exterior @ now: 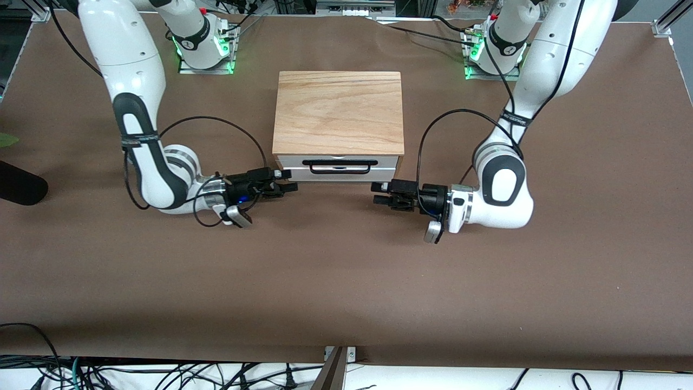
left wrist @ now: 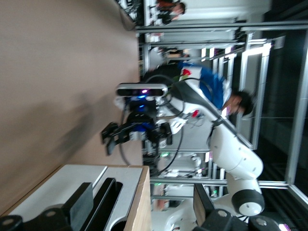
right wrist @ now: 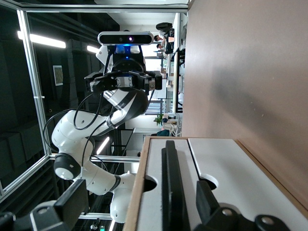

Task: Pull top drawer with both arms simultaneously
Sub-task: 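Close the right gripper and the left gripper on the black handle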

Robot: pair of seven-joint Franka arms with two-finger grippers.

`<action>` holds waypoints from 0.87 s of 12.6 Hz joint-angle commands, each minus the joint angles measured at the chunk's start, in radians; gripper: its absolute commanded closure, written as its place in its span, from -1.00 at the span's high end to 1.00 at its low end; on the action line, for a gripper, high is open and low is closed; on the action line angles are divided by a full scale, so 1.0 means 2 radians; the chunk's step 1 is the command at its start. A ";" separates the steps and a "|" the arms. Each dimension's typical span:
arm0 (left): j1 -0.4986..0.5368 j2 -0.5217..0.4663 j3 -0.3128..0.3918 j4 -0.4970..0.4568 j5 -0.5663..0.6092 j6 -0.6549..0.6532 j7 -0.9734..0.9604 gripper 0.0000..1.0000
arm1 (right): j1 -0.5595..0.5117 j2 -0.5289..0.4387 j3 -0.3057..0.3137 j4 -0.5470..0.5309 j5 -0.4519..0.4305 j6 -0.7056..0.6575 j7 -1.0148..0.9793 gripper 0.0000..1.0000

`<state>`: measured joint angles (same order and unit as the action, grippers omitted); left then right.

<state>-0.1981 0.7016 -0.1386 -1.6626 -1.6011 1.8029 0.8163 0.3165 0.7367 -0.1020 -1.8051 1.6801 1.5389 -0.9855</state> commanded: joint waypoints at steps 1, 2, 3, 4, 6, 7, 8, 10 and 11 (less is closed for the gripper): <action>-0.004 -0.006 -0.005 -0.042 -0.032 -0.003 0.063 0.83 | 0.013 0.003 -0.002 -0.003 0.015 0.008 -0.010 1.00; -0.005 0.000 -0.006 -0.048 -0.036 -0.003 0.072 0.83 | 0.017 0.007 -0.002 -0.004 0.015 0.011 -0.011 1.00; -0.010 0.000 -0.008 -0.056 -0.036 -0.003 0.073 0.81 | 0.021 0.008 -0.002 -0.003 0.016 0.012 -0.012 1.00; -0.013 0.000 -0.010 -0.061 -0.043 -0.002 0.077 0.67 | 0.025 0.008 -0.002 -0.004 0.016 0.012 -0.011 1.00; -0.018 0.000 -0.012 -0.076 -0.056 -0.002 0.095 0.34 | 0.033 0.009 -0.002 -0.004 0.025 0.014 -0.011 1.00; -0.020 0.000 -0.012 -0.083 -0.059 -0.002 0.103 0.34 | 0.035 0.009 -0.002 -0.004 0.031 0.016 -0.011 0.98; -0.021 0.003 -0.012 -0.084 -0.060 -0.002 0.106 0.34 | 0.035 0.010 -0.002 -0.005 0.032 0.016 -0.011 0.81; -0.021 0.007 -0.012 -0.083 -0.061 -0.002 0.106 0.35 | 0.035 0.011 -0.002 -0.007 0.032 0.015 -0.016 0.00; -0.021 0.009 -0.012 -0.083 -0.061 -0.002 0.106 0.34 | 0.034 0.013 -0.002 -0.007 0.032 0.015 -0.020 -0.37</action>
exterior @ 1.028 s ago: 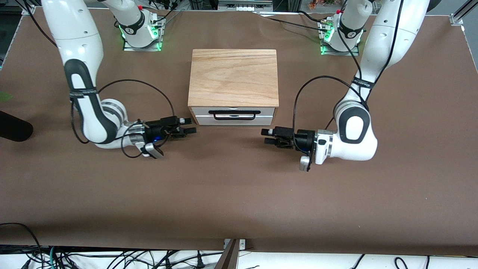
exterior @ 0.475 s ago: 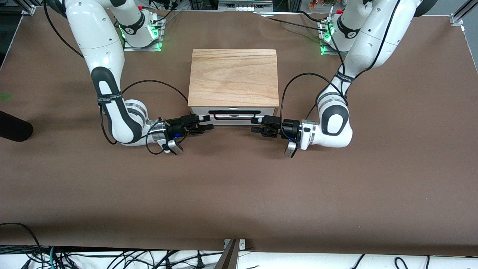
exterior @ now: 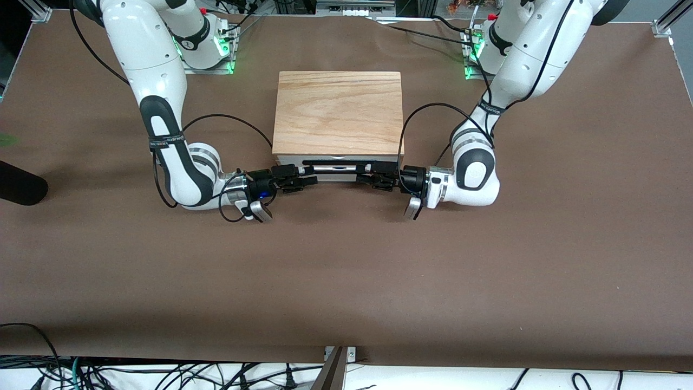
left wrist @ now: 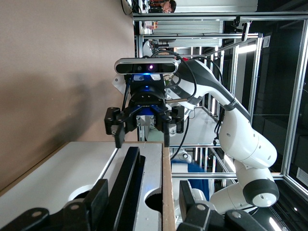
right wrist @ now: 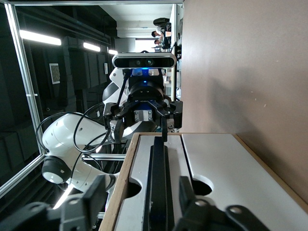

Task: Pull top drawer with both arms simultaneously
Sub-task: 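Close the right gripper and the left gripper on the black handle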

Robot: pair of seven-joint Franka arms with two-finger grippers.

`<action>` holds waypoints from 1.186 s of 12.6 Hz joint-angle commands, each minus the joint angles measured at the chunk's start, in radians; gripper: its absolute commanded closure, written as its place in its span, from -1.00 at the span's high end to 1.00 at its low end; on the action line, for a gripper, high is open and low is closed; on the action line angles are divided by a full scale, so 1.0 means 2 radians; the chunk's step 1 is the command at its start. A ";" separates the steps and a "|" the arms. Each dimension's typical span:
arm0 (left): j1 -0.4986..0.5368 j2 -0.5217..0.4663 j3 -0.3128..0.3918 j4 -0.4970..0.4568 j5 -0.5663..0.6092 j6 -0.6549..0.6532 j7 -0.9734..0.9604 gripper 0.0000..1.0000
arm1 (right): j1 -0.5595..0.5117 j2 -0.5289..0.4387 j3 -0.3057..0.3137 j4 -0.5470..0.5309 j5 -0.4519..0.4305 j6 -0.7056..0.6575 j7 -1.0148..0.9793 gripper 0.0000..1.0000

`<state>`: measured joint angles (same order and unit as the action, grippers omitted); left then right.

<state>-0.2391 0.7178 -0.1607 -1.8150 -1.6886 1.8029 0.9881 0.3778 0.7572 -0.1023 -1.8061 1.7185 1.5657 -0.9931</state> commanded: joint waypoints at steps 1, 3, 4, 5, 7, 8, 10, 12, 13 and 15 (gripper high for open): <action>-0.003 0.005 -0.001 -0.007 -0.017 -0.002 0.023 0.31 | 0.003 0.006 -0.002 -0.007 0.013 0.000 -0.018 -0.46; -0.005 0.015 -0.001 -0.006 -0.018 0.000 0.044 0.14 | 0.000 0.006 -0.002 -0.007 0.013 -0.001 -0.018 -0.46; -0.006 0.015 -0.001 -0.007 -0.018 0.000 0.045 0.04 | -0.001 0.006 -0.002 -0.007 0.012 -0.002 -0.018 -0.46; -0.006 0.015 -0.001 -0.008 -0.018 -0.001 0.045 -0.19 | -0.001 0.006 -0.002 -0.010 0.012 -0.003 -0.019 -0.46; -0.006 0.015 -0.001 -0.007 -0.018 -0.001 0.045 -0.52 | 0.000 0.006 -0.002 -0.015 0.011 -0.004 -0.021 -0.42; -0.006 0.015 -0.001 -0.008 -0.018 -0.003 0.045 -0.58 | 0.000 0.006 -0.002 -0.016 0.011 -0.003 -0.025 -0.42; -0.006 0.015 -0.001 -0.008 -0.018 -0.003 0.044 -0.77 | 0.002 0.006 -0.002 -0.020 0.011 -0.003 -0.026 -0.42; -0.006 0.014 -0.001 -0.008 -0.018 -0.003 0.044 -0.82 | 0.002 0.003 -0.002 -0.025 0.011 -0.004 -0.026 -0.42; -0.005 0.014 -0.002 -0.008 -0.018 -0.003 0.043 -0.83 | 0.003 0.002 -0.002 -0.027 0.011 -0.005 -0.026 -0.42; -0.005 0.014 -0.002 -0.008 -0.018 -0.004 0.042 -0.85 | 0.004 0.001 -0.002 -0.030 0.011 -0.005 -0.027 -0.42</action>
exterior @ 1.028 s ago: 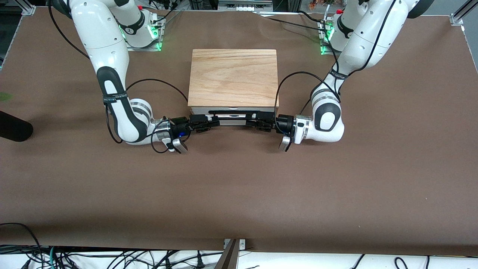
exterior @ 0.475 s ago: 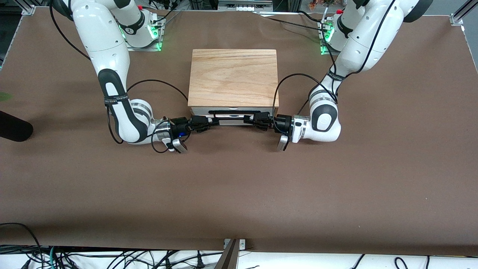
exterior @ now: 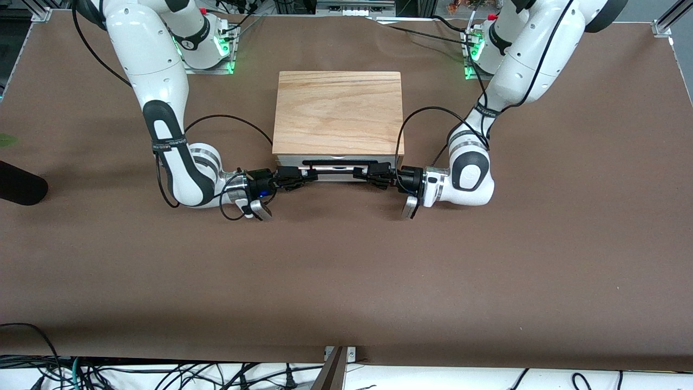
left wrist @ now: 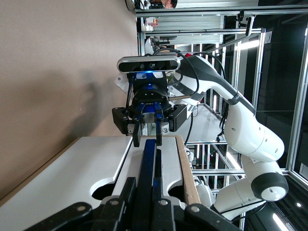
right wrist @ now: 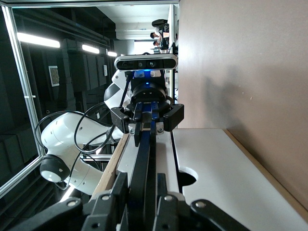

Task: Pull top drawer with both arms simultaneously
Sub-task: 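Close the right gripper and the left gripper on the black handle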

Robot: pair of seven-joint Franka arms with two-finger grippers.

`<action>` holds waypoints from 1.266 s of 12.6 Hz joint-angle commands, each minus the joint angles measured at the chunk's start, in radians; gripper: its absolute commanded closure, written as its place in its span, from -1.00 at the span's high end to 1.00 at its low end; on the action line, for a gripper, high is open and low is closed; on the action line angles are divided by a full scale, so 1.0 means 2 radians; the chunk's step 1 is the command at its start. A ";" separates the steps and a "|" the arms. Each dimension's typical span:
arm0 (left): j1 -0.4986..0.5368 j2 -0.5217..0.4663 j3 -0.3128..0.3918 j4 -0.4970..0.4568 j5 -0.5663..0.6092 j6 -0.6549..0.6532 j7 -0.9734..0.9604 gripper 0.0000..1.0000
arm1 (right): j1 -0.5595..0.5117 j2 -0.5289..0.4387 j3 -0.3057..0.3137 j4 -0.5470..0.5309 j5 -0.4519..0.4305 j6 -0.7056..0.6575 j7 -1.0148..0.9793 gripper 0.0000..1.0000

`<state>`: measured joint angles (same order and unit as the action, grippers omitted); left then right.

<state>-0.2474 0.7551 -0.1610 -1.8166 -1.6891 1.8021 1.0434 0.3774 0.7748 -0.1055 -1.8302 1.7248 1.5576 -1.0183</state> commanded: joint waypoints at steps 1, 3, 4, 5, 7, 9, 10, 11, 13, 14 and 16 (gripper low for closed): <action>-0.001 -0.006 -0.003 -0.007 -0.018 -0.004 0.014 -0.87 | 0.004 -0.009 0.000 -0.021 0.008 -0.001 -0.018 -0.42; 0.001 -0.006 -0.008 -0.007 -0.018 -0.003 0.013 -0.90 | 0.005 -0.011 0.000 -0.028 0.008 -0.003 -0.022 -0.42; 0.002 -0.006 -0.008 -0.007 -0.018 -0.003 0.013 -0.93 | 0.005 -0.011 0.000 -0.029 0.008 -0.003 -0.027 -0.43; 0.003 -0.006 -0.008 -0.006 -0.017 -0.004 0.014 -0.98 | 0.005 -0.011 0.000 -0.031 0.008 -0.003 -0.029 -0.45; 0.003 -0.006 -0.011 -0.003 -0.018 -0.004 0.012 -1.00 | 0.005 -0.011 0.001 -0.034 0.008 -0.003 -0.030 -0.55; 0.003 -0.006 -0.012 -0.001 -0.017 -0.004 0.012 -1.00 | 0.005 -0.012 0.001 -0.036 0.008 -0.004 -0.034 -0.77; 0.004 -0.006 -0.012 -0.001 -0.017 -0.004 0.012 -1.00 | 0.005 -0.012 0.001 -0.036 0.008 -0.003 -0.034 -0.86; 0.003 -0.006 -0.012 0.000 -0.017 -0.004 0.012 -1.00 | 0.005 -0.012 0.001 -0.036 0.008 -0.003 -0.034 -0.86; 0.003 -0.006 -0.012 0.004 -0.018 -0.004 0.006 -1.00 | 0.005 -0.012 0.001 -0.032 0.010 -0.001 -0.033 -0.86; 0.003 -0.005 -0.012 0.012 -0.017 -0.004 -0.004 -1.00 | 0.004 -0.010 0.001 -0.028 0.011 0.001 -0.033 -0.86; 0.000 -0.004 -0.011 0.032 -0.016 -0.002 -0.035 -1.00 | -0.002 -0.006 0.000 -0.014 0.016 0.004 -0.026 -0.87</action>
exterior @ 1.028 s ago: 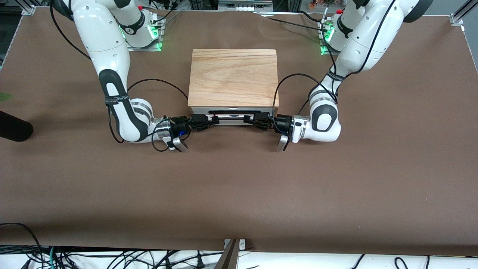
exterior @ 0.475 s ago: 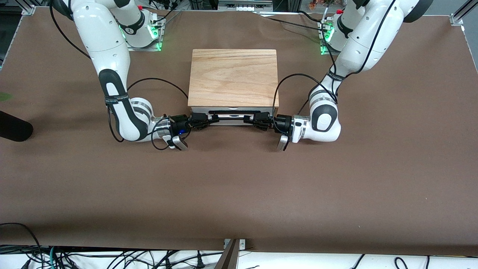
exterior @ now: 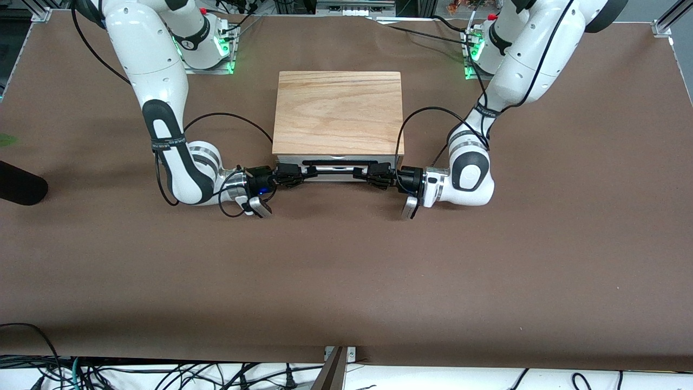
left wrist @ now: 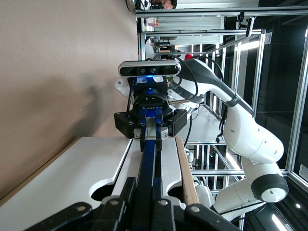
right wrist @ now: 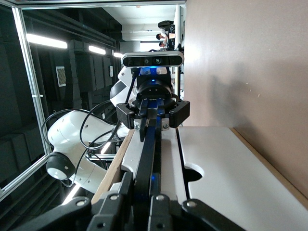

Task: Pull top drawer with both arms simultaneously
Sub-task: 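Pull the handle outward with the right gripper and the left gripper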

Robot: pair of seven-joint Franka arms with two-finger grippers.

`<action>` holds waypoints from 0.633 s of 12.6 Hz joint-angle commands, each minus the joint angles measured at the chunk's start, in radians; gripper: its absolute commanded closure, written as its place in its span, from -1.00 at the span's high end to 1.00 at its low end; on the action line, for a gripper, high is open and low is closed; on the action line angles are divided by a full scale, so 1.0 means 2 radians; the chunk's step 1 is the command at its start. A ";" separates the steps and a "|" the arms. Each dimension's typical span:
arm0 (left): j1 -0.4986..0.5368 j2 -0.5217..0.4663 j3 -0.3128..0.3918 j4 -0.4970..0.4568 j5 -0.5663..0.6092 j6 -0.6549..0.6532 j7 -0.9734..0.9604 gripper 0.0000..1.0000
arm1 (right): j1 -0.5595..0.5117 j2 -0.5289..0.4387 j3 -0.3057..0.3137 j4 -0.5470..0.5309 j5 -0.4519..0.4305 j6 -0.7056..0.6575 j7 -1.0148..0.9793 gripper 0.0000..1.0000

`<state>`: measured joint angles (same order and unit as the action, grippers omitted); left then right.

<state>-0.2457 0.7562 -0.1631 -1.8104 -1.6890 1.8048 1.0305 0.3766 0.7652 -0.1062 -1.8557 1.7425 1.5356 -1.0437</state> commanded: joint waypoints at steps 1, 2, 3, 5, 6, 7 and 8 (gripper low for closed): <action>-0.002 -0.003 -0.010 0.040 -0.015 -0.003 -0.041 -1.00 | -0.003 0.001 -0.001 0.009 0.008 0.015 -0.010 -0.88; -0.002 0.003 -0.010 0.061 -0.014 -0.003 -0.056 -1.00 | -0.007 0.007 -0.001 0.021 0.008 0.015 -0.001 -0.88; -0.002 0.010 -0.010 0.077 -0.015 -0.002 -0.076 -1.00 | -0.010 0.015 -0.001 0.036 0.008 0.017 0.007 -0.88; -0.002 0.030 -0.010 0.115 -0.016 -0.002 -0.094 -1.00 | -0.015 0.035 -0.002 0.067 0.016 0.018 0.020 -0.88; -0.002 0.038 -0.010 0.131 -0.016 -0.002 -0.106 -1.00 | -0.016 0.044 -0.003 0.082 0.021 0.018 0.028 -0.88; -0.002 0.046 -0.010 0.144 -0.015 -0.001 -0.122 -1.00 | -0.020 0.055 -0.003 0.102 0.026 0.021 0.038 -0.88; -0.002 0.054 -0.009 0.159 -0.014 0.000 -0.132 -1.00 | -0.023 0.066 -0.003 0.122 0.026 0.027 0.046 -0.88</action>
<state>-0.2454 0.8337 -0.1500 -1.6526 -1.6688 1.8139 0.8924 0.3552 0.8216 -0.1096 -1.7320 1.7548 1.5559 -0.9941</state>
